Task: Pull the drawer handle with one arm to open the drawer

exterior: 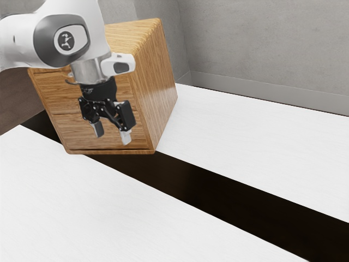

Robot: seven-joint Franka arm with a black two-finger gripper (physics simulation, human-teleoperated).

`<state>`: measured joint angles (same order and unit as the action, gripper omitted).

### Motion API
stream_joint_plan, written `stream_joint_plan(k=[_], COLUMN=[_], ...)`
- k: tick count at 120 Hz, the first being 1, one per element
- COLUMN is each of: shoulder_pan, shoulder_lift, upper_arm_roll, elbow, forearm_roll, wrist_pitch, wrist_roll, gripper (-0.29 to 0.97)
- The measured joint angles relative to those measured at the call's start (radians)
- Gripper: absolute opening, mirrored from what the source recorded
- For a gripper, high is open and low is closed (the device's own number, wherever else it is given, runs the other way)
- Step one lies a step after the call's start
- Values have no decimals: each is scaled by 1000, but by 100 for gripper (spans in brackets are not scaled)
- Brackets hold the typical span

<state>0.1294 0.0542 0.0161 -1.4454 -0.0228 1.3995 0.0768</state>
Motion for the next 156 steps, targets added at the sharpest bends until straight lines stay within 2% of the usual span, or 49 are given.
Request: stream_joint_plan(k=[22, 32, 40, 53, 68, 77, 86, 90, 99, 105, 115, 122, 132, 148, 156], shoulder_pan=[-21, -33, -47, -58, -11, -42, -30, 7, 211, 310, 423, 456, 420, 231, 174], shoulder_lift=[-6, -72, -106, -78, -20, -13, -11, -11, -16, -19, -17, -11, 0, 10, 18], upper_arm_roll=[2, 24, 51, 140, 212, 317, 395, 400, 296, 261, 230, 220, 216, 215, 214], elbow=[11, 79, 92, 82, 80, 81, 82, 84, 87, 89, 91, 91, 91, 89, 89], forearm_roll=[0, 1, -4, -7, 9, -7, -26, -35, -54, -62, -67, -50, -37, -65, -82], wrist_pitch=[49, 51, 45, 37, 52, 70, 82, 87, 94, 98, 108, 122, 147, 179, 198], wrist_roll=[12, -4, -86, -286, -491, -594, -685, -723, -800, -848, -938, -997, -1088, -1213, -1266], gripper=[68, 68, 68, 68, 68, 68, 68, 68, 68, 68, 68, 68, 68, 68, 68])
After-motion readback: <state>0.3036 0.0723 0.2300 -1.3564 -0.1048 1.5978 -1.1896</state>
